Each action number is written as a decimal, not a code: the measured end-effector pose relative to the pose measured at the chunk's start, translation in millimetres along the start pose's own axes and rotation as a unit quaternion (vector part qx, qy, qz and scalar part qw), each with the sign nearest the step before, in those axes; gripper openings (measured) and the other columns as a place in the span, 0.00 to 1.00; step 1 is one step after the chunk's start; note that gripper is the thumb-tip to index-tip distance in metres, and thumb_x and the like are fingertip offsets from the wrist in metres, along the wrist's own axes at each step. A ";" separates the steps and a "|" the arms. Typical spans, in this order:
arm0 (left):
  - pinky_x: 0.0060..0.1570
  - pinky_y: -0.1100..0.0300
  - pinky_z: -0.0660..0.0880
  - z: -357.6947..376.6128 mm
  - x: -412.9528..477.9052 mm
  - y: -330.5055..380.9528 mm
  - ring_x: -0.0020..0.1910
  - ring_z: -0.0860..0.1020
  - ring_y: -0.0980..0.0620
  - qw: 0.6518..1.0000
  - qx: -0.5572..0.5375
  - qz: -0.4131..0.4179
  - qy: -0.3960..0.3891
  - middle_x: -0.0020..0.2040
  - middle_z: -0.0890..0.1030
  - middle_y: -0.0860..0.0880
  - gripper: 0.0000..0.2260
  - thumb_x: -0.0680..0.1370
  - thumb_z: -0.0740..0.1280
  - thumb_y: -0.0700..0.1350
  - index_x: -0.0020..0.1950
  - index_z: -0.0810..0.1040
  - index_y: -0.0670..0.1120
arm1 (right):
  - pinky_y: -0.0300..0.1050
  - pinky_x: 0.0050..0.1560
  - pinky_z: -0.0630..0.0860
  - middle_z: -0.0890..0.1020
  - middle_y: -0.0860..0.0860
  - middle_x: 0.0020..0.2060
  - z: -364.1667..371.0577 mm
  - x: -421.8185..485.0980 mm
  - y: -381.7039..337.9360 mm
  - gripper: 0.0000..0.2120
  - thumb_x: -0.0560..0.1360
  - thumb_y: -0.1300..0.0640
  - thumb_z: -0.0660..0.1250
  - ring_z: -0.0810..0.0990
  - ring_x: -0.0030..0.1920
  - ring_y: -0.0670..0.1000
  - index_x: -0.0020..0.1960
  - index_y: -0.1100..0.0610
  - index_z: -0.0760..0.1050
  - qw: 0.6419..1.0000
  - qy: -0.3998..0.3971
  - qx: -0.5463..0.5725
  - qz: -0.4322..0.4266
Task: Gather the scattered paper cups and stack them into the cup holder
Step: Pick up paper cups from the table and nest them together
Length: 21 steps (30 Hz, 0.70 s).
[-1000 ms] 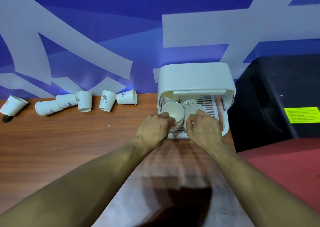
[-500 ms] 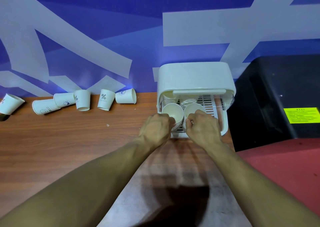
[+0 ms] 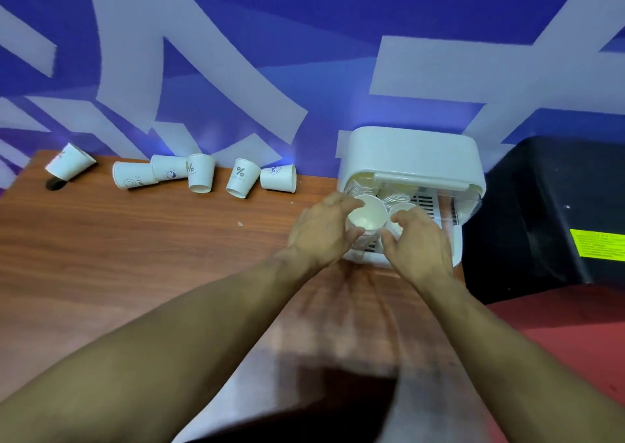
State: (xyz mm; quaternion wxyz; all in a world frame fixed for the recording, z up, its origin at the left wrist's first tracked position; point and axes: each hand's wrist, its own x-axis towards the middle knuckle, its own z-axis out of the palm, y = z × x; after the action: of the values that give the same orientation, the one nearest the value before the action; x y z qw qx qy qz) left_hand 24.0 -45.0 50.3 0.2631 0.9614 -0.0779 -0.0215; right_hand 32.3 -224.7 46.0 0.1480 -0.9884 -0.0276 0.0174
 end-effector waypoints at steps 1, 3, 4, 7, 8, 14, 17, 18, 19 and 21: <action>0.58 0.55 0.71 -7.6 -8.3 -5.5 0.63 0.74 0.52 1.000 -0.008 -0.009 0.016 0.67 0.73 0.56 0.19 0.77 0.68 0.54 0.68 0.74 0.57 | 0.51 0.50 0.75 0.77 0.52 0.56 -0.1 -4.3 -7.0 0.15 0.76 0.49 0.65 0.79 0.53 0.58 0.59 0.55 0.78 1.000 0.019 0.011 -0.012; 0.59 0.54 0.73 -23.7 -26.3 -22.3 0.61 0.75 0.52 0.998 -0.019 -0.046 0.038 0.66 0.74 0.56 0.18 0.76 0.69 0.54 0.66 0.75 0.57 | 0.53 0.48 0.77 0.78 0.51 0.54 -1.5 -12.1 -24.8 0.13 0.74 0.49 0.67 0.80 0.51 0.58 0.56 0.55 0.79 0.998 0.042 0.031 -0.043; 0.59 0.55 0.73 -31.8 -36.5 -32.8 0.61 0.75 0.51 0.996 -0.020 -0.071 0.042 0.65 0.75 0.55 0.18 0.76 0.69 0.54 0.65 0.76 0.57 | 0.54 0.47 0.77 0.79 0.52 0.53 -2.3 -16.1 -35.0 0.13 0.74 0.50 0.69 0.80 0.50 0.59 0.55 0.55 0.79 0.996 0.046 0.037 -0.060; 0.59 0.56 0.72 -57.5 -71.0 -69.7 0.60 0.76 0.51 0.988 -0.017 -0.142 0.050 0.64 0.76 0.54 0.17 0.76 0.69 0.55 0.64 0.77 0.57 | 0.52 0.45 0.77 0.80 0.53 0.51 -4.7 -25.6 -69.8 0.11 0.73 0.52 0.70 0.81 0.47 0.60 0.53 0.55 0.81 0.993 0.036 0.037 -0.106; 0.59 0.56 0.72 -66.9 -83.8 -82.3 0.61 0.76 0.51 0.985 -0.016 -0.164 0.055 0.64 0.76 0.54 0.16 0.76 0.69 0.55 0.64 0.77 0.57 | 0.51 0.45 0.76 0.80 0.53 0.51 -7.3 -28.7 -84.7 0.11 0.73 0.52 0.70 0.81 0.48 0.59 0.54 0.55 0.81 0.992 0.027 0.036 -0.120; 0.60 0.54 0.72 -124.7 -160.3 -157.3 0.62 0.75 0.51 0.954 -0.021 -0.275 0.118 0.65 0.76 0.54 0.15 0.77 0.68 0.55 0.64 0.77 0.57 | 0.51 0.50 0.75 0.80 0.53 0.54 -7.5 -37.3 -185.4 0.13 0.74 0.55 0.70 0.79 0.52 0.58 0.58 0.56 0.80 0.974 -0.060 0.024 -0.219; 0.58 0.56 0.73 -148.8 -189.8 -199.0 0.60 0.77 0.51 0.941 -0.017 -0.311 0.135 0.64 0.77 0.54 0.15 0.77 0.67 0.56 0.63 0.77 0.57 | 0.50 0.53 0.73 0.79 0.53 0.57 -1.6 -35.1 -238.1 0.14 0.75 0.59 0.67 0.78 0.55 0.57 0.61 0.56 0.78 0.960 -0.101 0.010 -0.262; 0.55 0.57 0.72 -156.7 -197.1 -214.0 0.57 0.77 0.51 0.936 -0.017 -0.322 0.139 0.63 0.77 0.54 0.15 0.77 0.67 0.56 0.63 0.77 0.57 | 0.49 0.53 0.73 0.79 0.52 0.57 2.2 -33.4 -256.0 0.14 0.76 0.58 0.67 0.77 0.56 0.56 0.61 0.55 0.78 0.955 -0.108 -0.001 -0.276; 0.54 0.58 0.71 -164.1 -203.2 -230.8 0.56 0.78 0.51 0.932 -0.019 -0.333 0.144 0.62 0.77 0.54 0.15 0.77 0.67 0.56 0.63 0.77 0.57 | 0.49 0.54 0.74 0.78 0.51 0.57 9.5 -30.6 -273.8 0.14 0.76 0.58 0.66 0.77 0.56 0.56 0.62 0.55 0.77 0.950 -0.122 -0.004 -0.287; 0.52 0.58 0.70 -177.2 -210.8 -266.8 0.54 0.79 0.52 0.920 -0.031 -0.355 0.161 0.61 0.77 0.55 0.14 0.77 0.67 0.56 0.62 0.78 0.58 | 0.53 0.55 0.75 0.78 0.52 0.57 28.9 -21.1 -307.5 0.15 0.75 0.59 0.67 0.77 0.57 0.57 0.62 0.56 0.77 0.944 -0.144 0.005 -0.297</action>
State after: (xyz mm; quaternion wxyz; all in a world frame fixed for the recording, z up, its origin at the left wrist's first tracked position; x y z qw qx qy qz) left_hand -132.5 304.7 67.1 0.2772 0.9076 0.3129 0.0388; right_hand -5.2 76.0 109.2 0.1461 -0.9216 -0.3409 0.1148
